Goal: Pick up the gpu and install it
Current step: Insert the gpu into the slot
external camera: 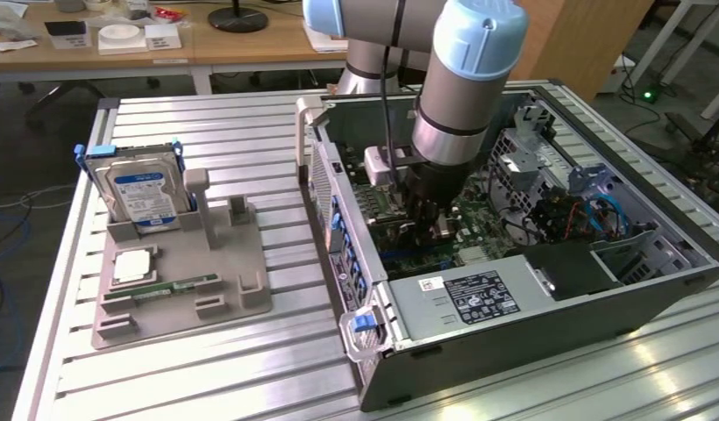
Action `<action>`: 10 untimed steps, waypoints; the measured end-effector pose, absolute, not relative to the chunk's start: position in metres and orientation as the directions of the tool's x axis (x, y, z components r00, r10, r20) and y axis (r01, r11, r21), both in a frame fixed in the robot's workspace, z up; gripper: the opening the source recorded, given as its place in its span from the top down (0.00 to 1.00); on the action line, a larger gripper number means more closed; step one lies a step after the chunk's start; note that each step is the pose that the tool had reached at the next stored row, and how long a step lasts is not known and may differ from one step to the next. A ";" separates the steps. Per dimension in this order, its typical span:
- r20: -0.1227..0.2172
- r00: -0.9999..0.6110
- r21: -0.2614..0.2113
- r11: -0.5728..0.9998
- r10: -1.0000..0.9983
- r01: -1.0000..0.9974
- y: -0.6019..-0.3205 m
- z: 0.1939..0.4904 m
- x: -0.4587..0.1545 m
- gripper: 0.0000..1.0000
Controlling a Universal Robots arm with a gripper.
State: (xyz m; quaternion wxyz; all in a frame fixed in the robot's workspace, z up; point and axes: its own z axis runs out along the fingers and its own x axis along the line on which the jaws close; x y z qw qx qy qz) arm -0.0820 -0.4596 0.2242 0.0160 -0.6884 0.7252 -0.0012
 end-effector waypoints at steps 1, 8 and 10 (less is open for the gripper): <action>-0.021 -0.052 -0.024 0.052 -0.998 -0.998 -0.460 0.224 -0.082 0.72; -0.021 -0.052 -0.024 0.052 -0.998 -0.998 -0.460 0.221 -0.082 0.72; -0.021 -0.052 -0.024 0.052 -0.998 -0.998 -0.460 0.221 -0.082 0.72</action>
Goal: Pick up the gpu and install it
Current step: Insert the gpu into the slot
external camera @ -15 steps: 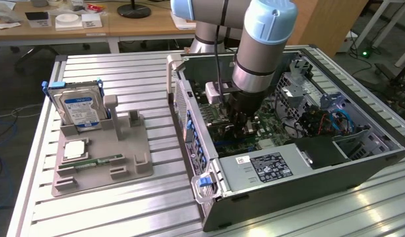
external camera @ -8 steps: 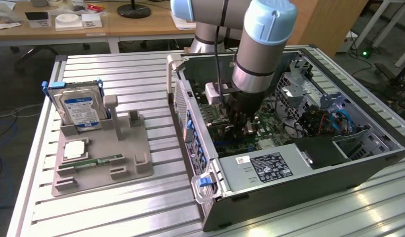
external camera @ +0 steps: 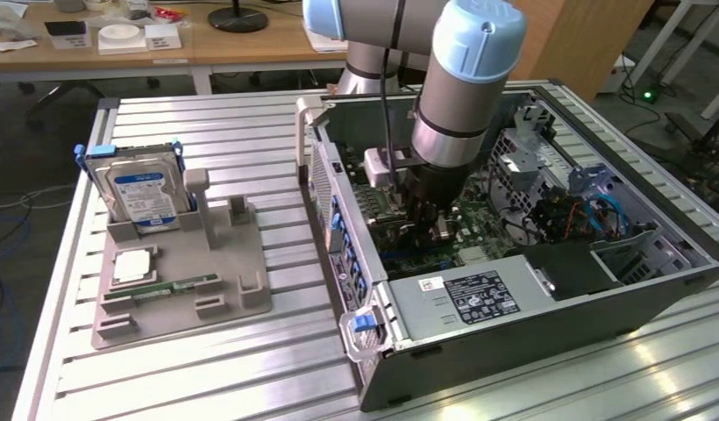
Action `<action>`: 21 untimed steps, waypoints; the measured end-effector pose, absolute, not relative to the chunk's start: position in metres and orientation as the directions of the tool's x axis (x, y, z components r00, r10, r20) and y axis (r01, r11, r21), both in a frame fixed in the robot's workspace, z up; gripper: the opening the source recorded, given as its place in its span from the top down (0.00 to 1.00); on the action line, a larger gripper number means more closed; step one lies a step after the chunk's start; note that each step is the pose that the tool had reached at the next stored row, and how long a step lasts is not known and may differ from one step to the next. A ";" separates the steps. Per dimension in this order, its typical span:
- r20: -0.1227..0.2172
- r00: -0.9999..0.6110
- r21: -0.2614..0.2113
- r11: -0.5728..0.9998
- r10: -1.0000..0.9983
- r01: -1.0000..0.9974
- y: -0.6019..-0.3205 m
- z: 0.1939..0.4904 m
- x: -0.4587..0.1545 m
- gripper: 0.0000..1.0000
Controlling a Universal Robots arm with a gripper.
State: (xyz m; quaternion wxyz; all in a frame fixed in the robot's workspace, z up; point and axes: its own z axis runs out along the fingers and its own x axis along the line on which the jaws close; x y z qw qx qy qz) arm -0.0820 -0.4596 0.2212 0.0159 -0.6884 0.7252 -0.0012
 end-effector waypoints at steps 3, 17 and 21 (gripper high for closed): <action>-0.022 -0.052 -0.024 0.052 -0.998 -0.998 -0.460 0.221 -0.082 0.72; -0.022 -0.052 -0.024 0.052 -0.998 -0.998 -0.460 0.221 -0.082 0.72; -0.022 -0.051 -0.024 0.052 -0.998 -0.998 -0.460 0.221 -0.084 0.72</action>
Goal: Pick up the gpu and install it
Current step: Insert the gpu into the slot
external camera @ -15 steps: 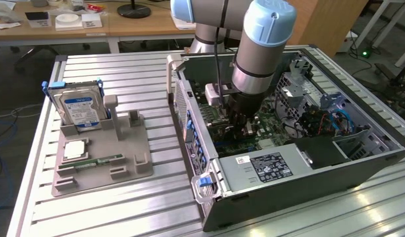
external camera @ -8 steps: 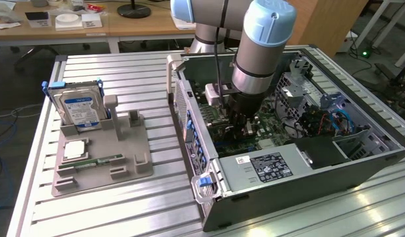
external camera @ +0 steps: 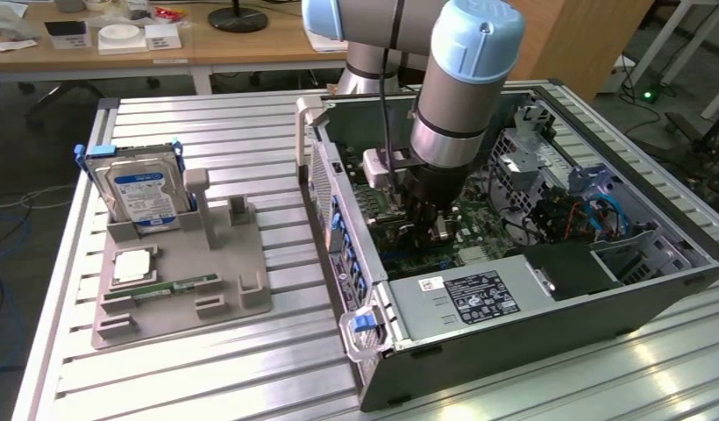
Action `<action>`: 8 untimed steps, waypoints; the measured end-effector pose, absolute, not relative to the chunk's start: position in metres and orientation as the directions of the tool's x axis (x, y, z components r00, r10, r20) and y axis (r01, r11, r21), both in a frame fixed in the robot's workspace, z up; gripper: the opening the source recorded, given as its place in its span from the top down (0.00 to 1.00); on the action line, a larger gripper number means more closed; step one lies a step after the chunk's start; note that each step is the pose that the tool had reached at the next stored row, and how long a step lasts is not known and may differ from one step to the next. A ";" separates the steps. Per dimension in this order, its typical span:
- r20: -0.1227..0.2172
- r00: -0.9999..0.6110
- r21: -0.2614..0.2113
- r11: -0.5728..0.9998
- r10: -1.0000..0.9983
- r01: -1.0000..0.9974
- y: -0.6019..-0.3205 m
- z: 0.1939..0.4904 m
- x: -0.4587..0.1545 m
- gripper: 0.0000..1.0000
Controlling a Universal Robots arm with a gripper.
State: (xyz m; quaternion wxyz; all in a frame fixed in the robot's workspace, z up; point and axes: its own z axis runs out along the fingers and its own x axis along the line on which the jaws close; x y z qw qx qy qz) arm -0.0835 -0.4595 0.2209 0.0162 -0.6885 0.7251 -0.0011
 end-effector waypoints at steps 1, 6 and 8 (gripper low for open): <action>-0.022 -0.052 -0.024 0.052 -0.998 -0.998 -0.460 0.221 -0.084 0.72; -0.021 -0.052 -0.023 0.052 -0.998 -0.998 -0.460 0.215 -0.084 0.72; -0.021 -0.052 -0.022 0.052 -0.998 -0.998 -0.460 0.213 -0.084 0.72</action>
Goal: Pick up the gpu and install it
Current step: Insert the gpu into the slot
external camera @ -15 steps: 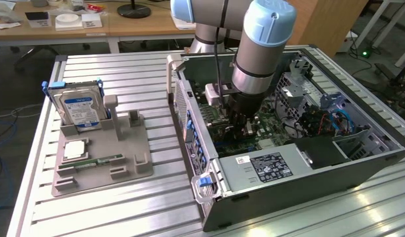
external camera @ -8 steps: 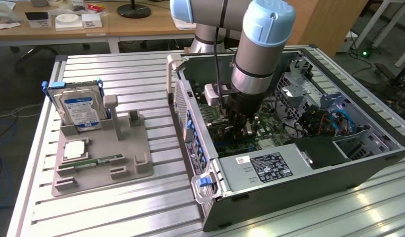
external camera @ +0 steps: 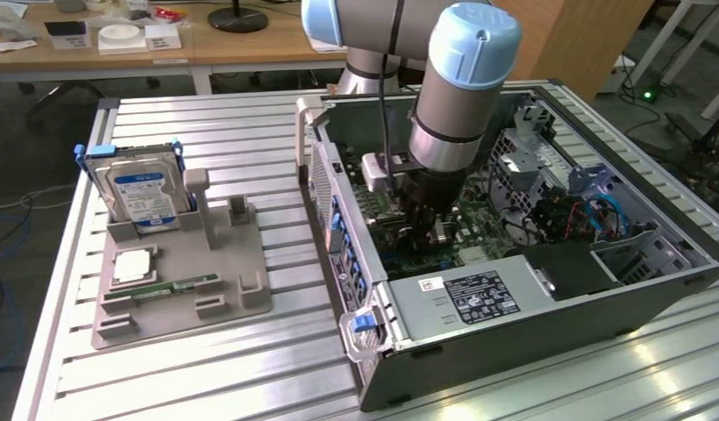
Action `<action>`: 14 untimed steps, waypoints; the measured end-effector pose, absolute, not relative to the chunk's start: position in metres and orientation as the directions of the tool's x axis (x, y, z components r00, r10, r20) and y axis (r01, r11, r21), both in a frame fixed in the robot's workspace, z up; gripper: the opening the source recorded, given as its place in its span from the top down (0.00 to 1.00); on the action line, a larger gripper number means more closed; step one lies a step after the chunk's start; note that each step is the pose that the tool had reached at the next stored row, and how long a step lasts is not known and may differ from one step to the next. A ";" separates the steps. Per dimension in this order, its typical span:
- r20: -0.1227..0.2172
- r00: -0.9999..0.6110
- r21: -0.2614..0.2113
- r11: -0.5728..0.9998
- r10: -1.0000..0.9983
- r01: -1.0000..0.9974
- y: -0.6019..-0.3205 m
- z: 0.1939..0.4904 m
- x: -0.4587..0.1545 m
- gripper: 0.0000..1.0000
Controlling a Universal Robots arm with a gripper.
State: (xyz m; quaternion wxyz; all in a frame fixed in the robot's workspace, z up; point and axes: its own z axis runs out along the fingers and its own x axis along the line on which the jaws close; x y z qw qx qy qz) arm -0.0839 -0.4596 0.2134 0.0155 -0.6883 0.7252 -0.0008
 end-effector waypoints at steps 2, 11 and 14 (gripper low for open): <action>-0.021 -0.052 -0.023 0.052 -0.998 -0.998 -0.460 0.213 -0.084 0.72; -0.022 -0.052 -0.023 0.052 -0.998 -0.998 -0.460 0.213 -0.084 0.72; -0.022 -0.052 -0.023 0.052 -0.998 -0.998 -0.460 0.213 -0.084 0.72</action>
